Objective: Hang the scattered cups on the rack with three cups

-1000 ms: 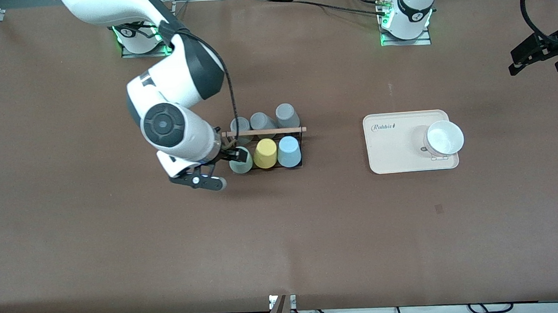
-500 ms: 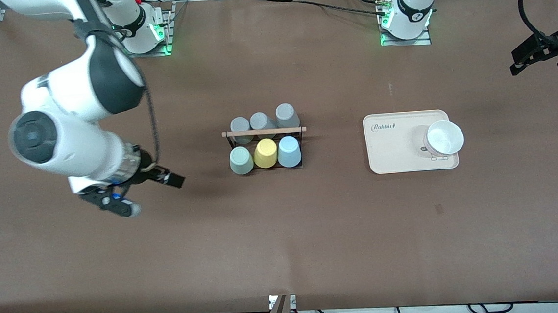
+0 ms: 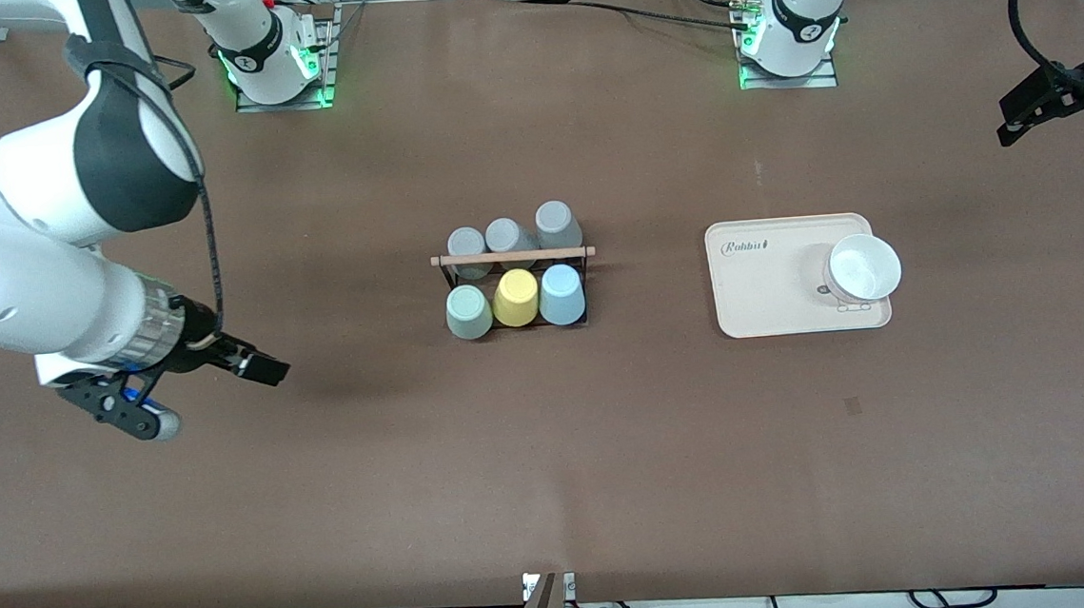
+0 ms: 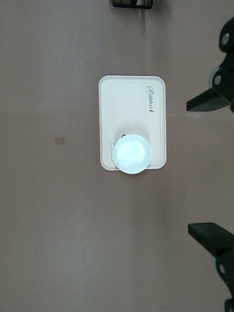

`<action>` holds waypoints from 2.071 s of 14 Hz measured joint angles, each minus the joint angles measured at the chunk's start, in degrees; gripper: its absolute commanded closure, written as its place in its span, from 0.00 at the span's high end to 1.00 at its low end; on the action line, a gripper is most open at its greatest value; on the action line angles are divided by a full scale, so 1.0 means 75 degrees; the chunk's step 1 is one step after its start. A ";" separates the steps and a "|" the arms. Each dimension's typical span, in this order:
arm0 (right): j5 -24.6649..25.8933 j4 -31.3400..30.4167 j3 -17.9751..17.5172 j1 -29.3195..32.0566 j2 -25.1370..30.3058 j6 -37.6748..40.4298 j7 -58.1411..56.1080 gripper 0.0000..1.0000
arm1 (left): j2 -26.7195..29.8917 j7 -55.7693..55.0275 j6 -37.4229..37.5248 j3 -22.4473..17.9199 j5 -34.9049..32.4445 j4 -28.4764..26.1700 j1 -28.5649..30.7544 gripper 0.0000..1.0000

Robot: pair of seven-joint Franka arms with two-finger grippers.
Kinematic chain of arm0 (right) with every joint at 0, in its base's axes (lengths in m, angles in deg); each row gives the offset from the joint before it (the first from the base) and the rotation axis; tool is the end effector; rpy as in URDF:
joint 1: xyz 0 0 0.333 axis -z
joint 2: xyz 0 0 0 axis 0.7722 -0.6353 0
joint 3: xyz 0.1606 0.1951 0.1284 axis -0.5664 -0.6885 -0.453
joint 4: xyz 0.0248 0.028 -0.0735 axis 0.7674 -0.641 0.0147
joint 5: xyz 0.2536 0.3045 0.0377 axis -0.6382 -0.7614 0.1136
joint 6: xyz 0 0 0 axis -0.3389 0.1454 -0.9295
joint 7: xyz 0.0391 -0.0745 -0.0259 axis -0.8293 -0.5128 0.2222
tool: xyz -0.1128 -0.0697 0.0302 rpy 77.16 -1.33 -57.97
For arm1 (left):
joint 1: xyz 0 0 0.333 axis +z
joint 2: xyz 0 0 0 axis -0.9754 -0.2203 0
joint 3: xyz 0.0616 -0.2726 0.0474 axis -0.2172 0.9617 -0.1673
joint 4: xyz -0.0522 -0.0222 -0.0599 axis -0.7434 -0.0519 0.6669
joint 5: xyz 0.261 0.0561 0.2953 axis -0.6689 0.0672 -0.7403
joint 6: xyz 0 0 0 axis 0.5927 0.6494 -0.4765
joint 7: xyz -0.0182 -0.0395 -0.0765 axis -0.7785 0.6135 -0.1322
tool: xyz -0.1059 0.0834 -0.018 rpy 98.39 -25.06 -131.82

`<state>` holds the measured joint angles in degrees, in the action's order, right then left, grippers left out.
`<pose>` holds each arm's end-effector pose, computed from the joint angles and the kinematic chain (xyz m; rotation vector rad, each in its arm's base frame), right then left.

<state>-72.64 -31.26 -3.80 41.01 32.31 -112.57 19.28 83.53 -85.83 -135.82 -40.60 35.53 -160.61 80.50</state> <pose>0.6779 0.1509 0.4413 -2.9838 0.7030 0.1119 0.5394 0.0167 0.5881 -3.1032 -0.0173 -0.0032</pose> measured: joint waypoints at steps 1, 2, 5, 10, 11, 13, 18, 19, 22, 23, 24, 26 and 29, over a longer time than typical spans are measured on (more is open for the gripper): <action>0.0010 0.0000 0.0003 0.0139 0.0021 0.0178 -0.0305 1.00 | 0.0000 0.0000 0.0000 -0.0001 0.0000 0.0001 0.0000 1.00; 0.0012 0.0000 0.0007 0.0279 0.0051 0.0345 -0.0655 1.00 | 0.0000 0.0000 0.0000 0.0005 0.0000 0.0002 0.0000 1.00; 0.0014 0.0008 0.0154 0.0541 0.0191 0.0528 -0.1655 1.00 | 0.0000 0.0000 0.0000 0.0038 0.0000 0.0005 -0.0001 1.00; 0.0460 -0.0558 0.0330 0.0386 0.0642 0.0594 -0.1933 1.00 | 0.0000 0.0000 0.0000 0.0045 0.0000 0.0008 -0.0001 1.00; 0.0603 -0.0797 0.0329 0.0367 0.0775 0.0488 -0.1933 1.00 | 0.0000 0.0000 0.0000 0.0048 0.0000 0.0008 -0.0004 1.00; 0.0678 -0.1312 0.0331 0.0386 0.1073 -0.0016 -0.1939 1.00 | 0.0000 0.0000 0.0000 0.0056 0.0000 0.0008 -0.0024 1.00; 0.0263 -0.2228 0.0375 0.1127 0.1941 -0.0351 -0.1973 1.00 | 0.0000 0.0000 0.0000 0.0078 0.0000 0.0010 -0.0039 1.00; 0.0225 -0.2402 0.0379 0.1265 0.2127 -0.0350 -0.1998 1.00 | 0.0000 0.0000 0.0000 0.0078 0.0000 0.0010 -0.0039 1.00; 0.0217 -0.3004 0.0370 0.1356 0.2772 -0.0403 -0.2006 1.00 | 0.0000 0.0000 0.0000 0.0079 0.0000 0.0011 -0.0039 1.00; 0.0220 -0.3195 0.0369 0.1369 0.2996 -0.0402 -0.2006 1.00 | 0.0000 0.0000 0.0000 0.0079 0.0000 0.0011 -0.0039 1.00; 0.0252 -0.3414 0.0370 0.1409 0.3207 -0.0412 -0.2136 1.00 | 0.0000 0.0000 0.0000 0.0079 0.0000 0.0012 -0.0039 1.00; 0.0336 -0.3984 0.0371 0.1542 0.3630 -0.0682 -0.2823 1.00 | 0.0000 0.0000 0.0000 0.0079 0.0000 0.0012 -0.0039 1.00; 0.0408 -0.4443 0.0374 0.1692 0.3945 -0.0958 -0.3159 1.00 | 0.0000 0.0000 0.0000 0.0079 0.0000 0.0012 -0.0039 1.00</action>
<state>-69.58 -64.58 -0.99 53.70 61.90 -119.75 -4.41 83.53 -85.83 -135.82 -40.01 35.53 -160.52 80.20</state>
